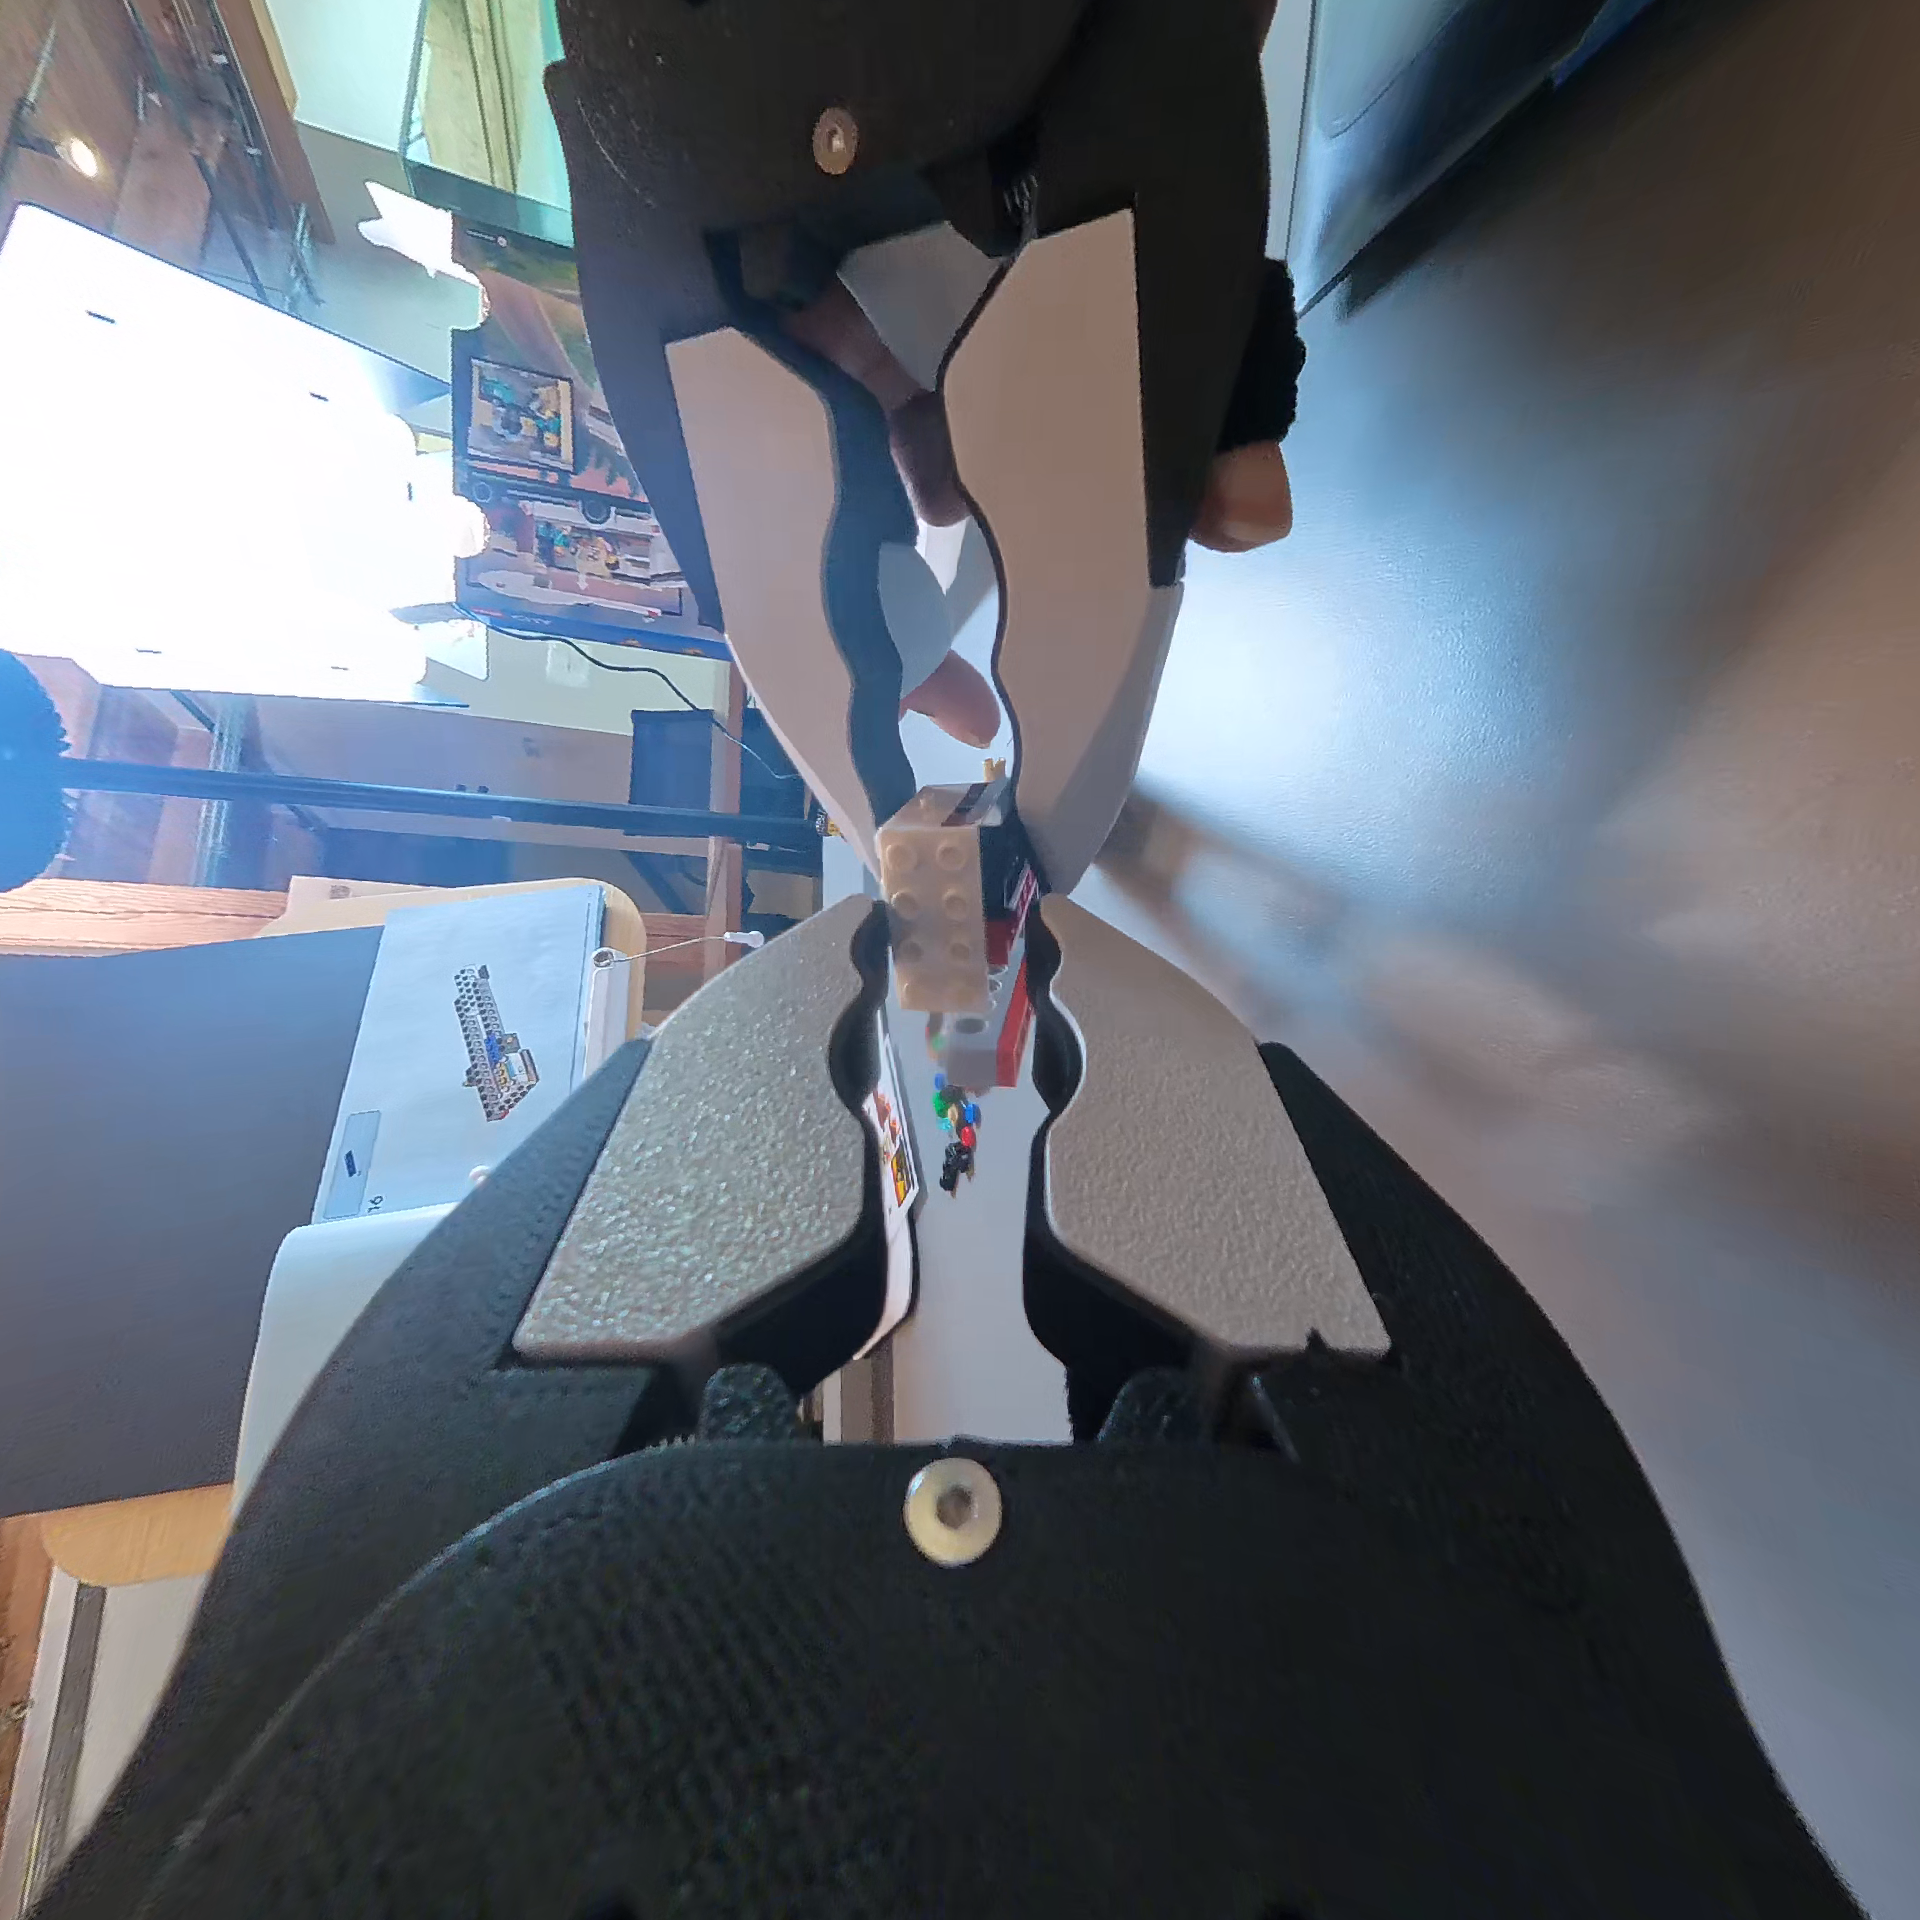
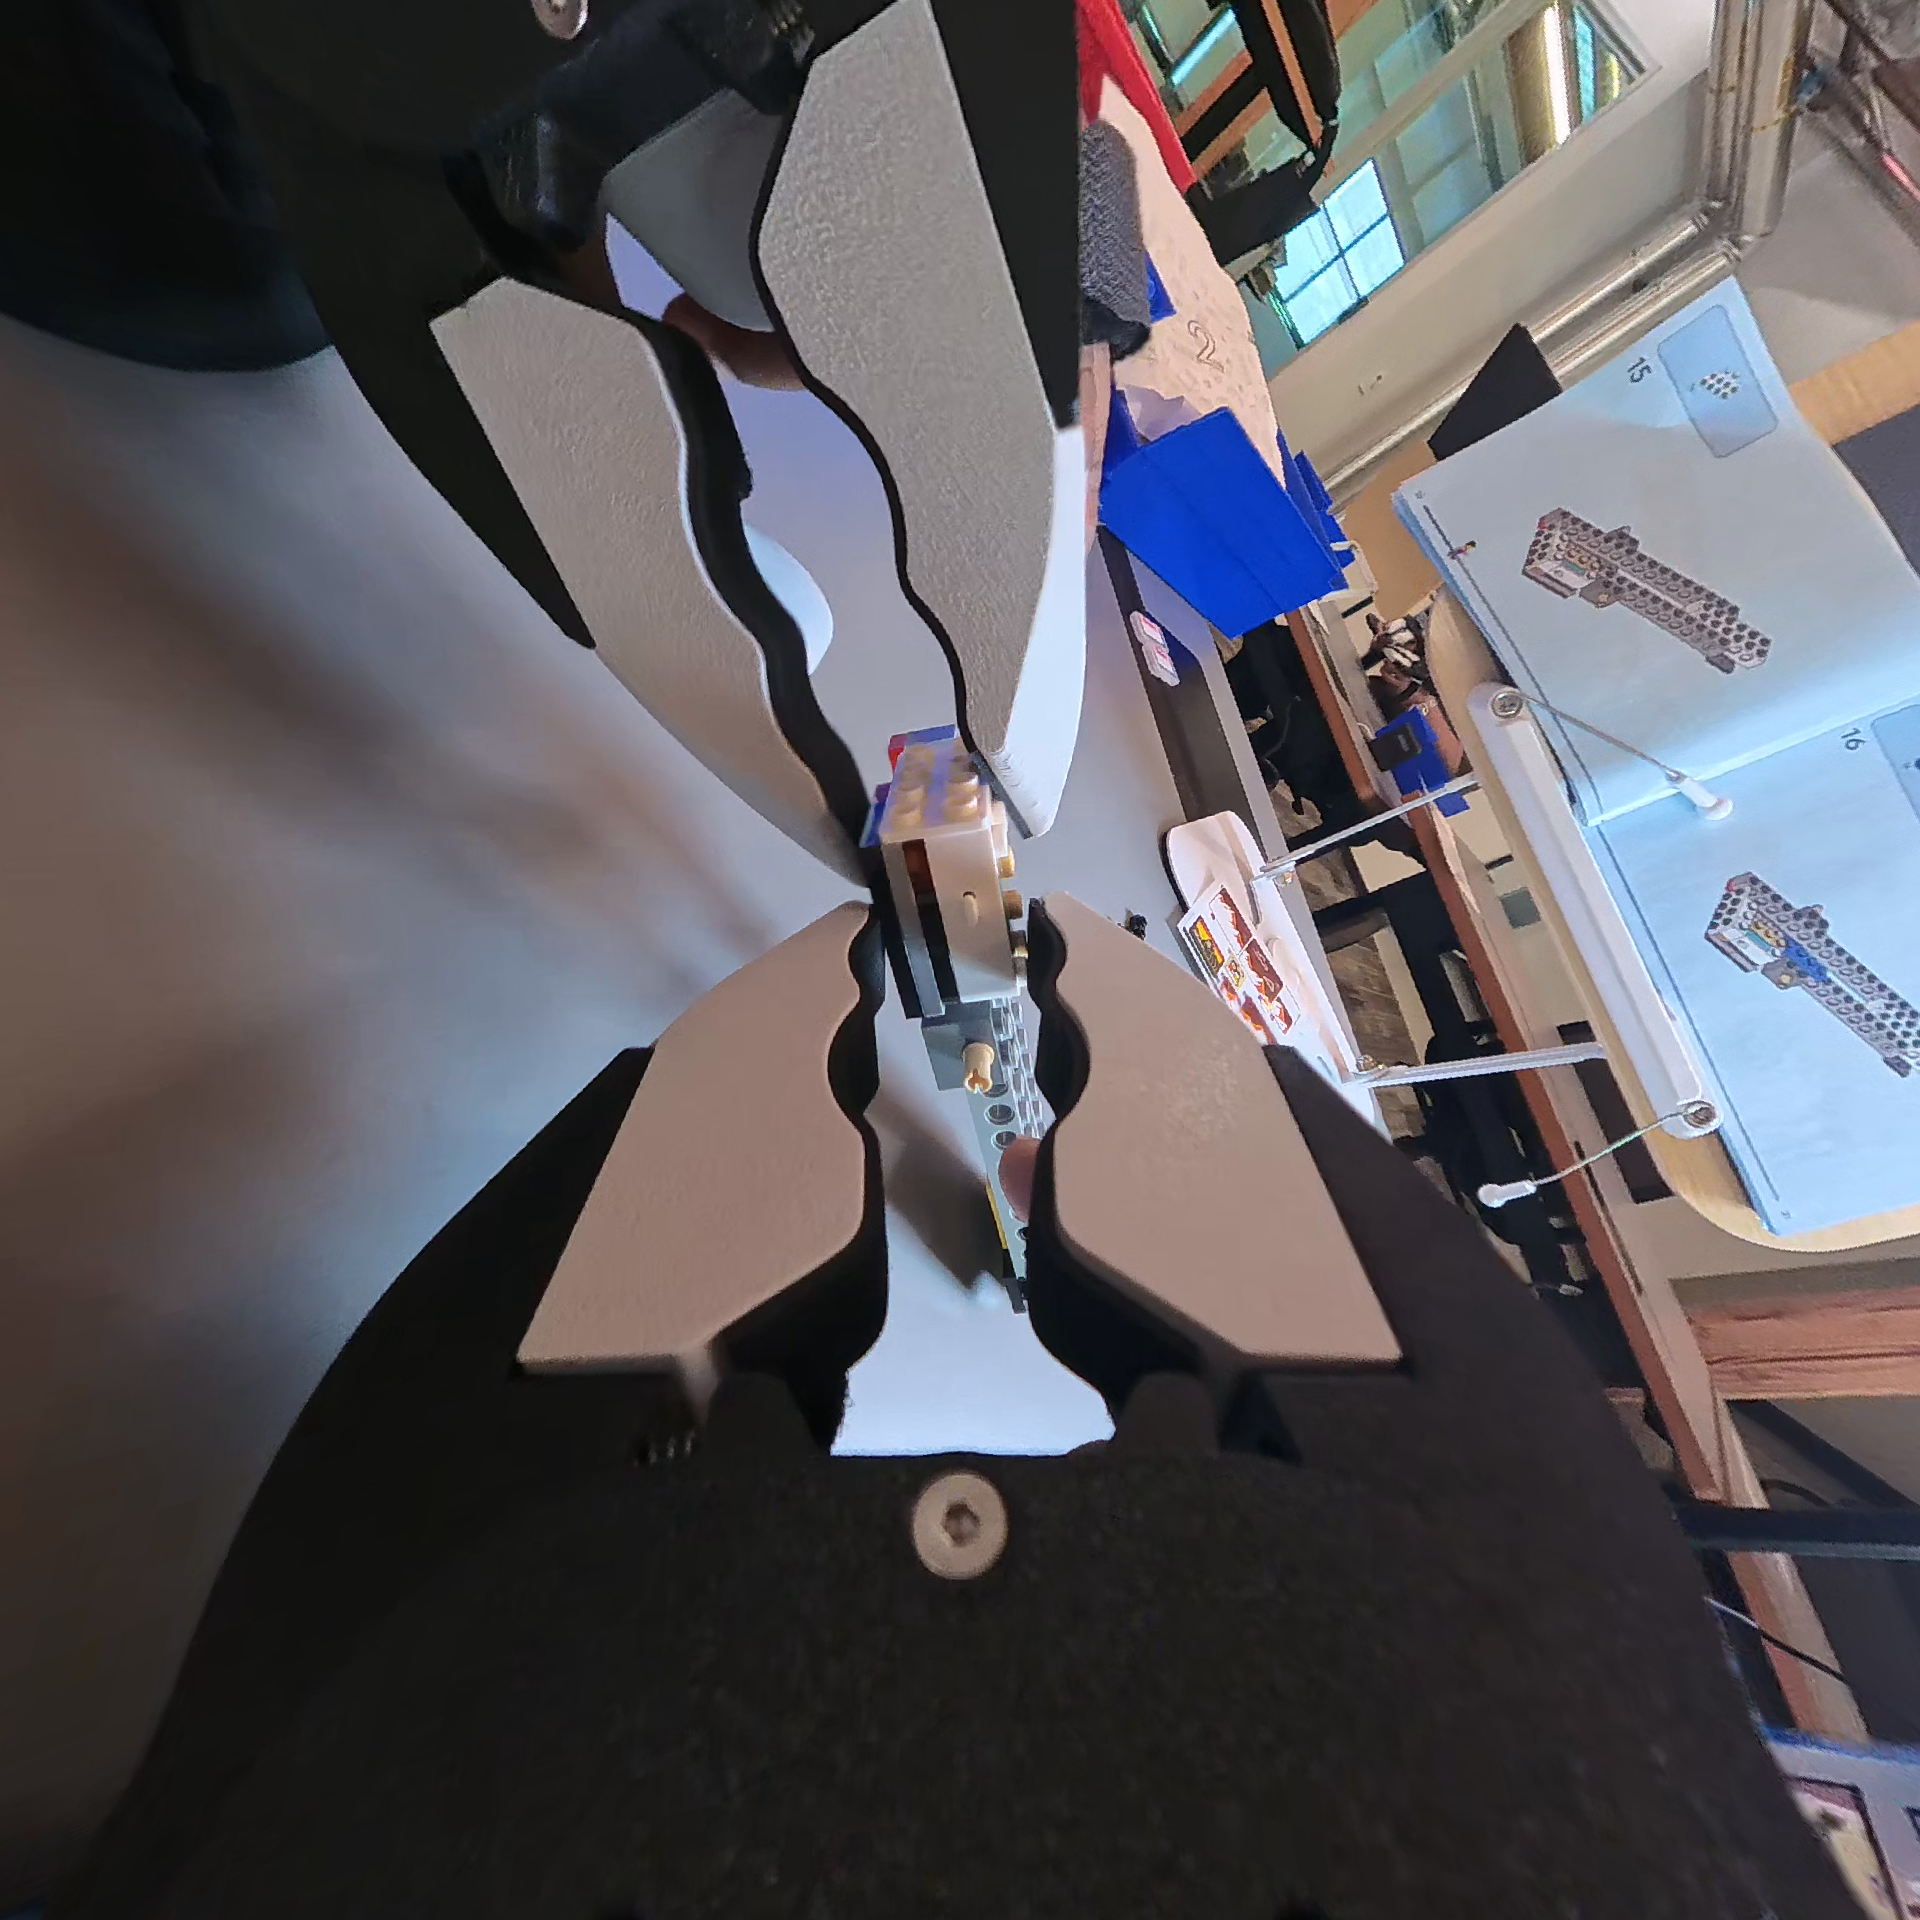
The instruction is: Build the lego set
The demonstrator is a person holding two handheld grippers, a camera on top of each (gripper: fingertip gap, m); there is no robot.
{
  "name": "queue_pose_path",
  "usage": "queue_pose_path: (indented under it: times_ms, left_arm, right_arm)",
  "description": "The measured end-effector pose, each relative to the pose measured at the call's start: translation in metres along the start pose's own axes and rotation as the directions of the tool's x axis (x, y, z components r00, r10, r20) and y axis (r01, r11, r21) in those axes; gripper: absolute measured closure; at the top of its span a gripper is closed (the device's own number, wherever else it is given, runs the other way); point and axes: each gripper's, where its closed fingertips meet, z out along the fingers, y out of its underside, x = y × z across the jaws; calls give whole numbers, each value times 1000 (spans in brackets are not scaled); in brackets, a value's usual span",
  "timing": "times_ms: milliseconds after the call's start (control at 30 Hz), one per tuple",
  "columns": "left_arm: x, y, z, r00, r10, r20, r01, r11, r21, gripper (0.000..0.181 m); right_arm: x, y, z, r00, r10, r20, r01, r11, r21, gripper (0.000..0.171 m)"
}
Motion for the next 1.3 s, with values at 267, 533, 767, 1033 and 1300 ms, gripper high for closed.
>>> queue_pose_path:
  times_ms: [267,533,767,1033,1300]
  left_arm:
    - [0,-1,2,999,-51,-6,51,999,-5,158]
    - [1,-3,2,997,-67,-29,67,998,-5,158]
    - [-3,-2,3,999,-41,18,41,999,23,152]
    - [-1,-2,2,999,-43,3,43,999,26,157]
    - [4,-3,1,997,-57,-55,57,998,-1,159]
  right_arm:
    - [-1,1,0,999,30,11,-30,1000,-8,145]
    - [-3,0,-2,999,24,30,-24,1000,0,144]
    - [0,-1,-2,1000,20,13,-20,1000,12,145]
    - [0,-2,-3,1000,2,12,-3,1000,24,145]
    - [-7,0,-3,999,-17,32,16,1000,16,145]
